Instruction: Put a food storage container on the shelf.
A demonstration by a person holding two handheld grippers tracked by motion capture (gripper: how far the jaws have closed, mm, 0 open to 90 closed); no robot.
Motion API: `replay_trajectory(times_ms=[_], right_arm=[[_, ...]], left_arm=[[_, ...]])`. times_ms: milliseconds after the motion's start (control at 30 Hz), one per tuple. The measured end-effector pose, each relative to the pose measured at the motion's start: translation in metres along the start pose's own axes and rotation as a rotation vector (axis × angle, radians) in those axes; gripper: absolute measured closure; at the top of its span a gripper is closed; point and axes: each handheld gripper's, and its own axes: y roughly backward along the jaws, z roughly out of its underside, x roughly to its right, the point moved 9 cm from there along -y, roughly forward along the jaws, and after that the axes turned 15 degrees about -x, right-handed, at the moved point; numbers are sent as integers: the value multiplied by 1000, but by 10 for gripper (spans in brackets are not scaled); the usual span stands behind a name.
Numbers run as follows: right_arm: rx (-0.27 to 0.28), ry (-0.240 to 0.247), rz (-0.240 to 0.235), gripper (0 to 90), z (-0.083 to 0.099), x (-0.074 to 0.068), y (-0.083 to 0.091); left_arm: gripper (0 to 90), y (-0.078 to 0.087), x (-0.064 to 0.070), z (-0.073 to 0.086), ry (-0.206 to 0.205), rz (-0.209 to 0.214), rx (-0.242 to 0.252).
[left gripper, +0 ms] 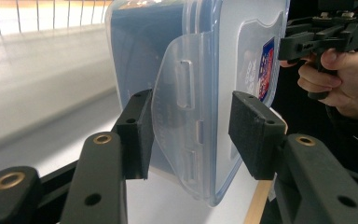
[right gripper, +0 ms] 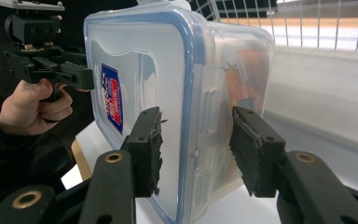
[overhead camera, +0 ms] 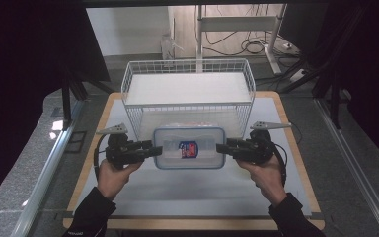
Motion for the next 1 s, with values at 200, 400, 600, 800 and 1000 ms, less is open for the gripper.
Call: replay_trajectory(times_ms=[200, 400, 600, 800, 1000], right_arm=[[15, 6, 7, 543, -19, 1, 9], [27, 14, 13, 542, -38, 1, 14], [42, 22, 11, 541, -56, 1, 16], [57, 27, 10, 540, -74, -1, 19], [69, 22, 10, 538, -94, 1, 23]], left_arm=[[513, 6, 0, -19, -8, -5, 11], [513, 14, -3, -35, -13, -11, 27], [513, 24, -6, -50, -17, -20, 41], [513, 34, -9, -66, -24, -28, 47], [513, 41, -14, -83, -22, -31, 55]])
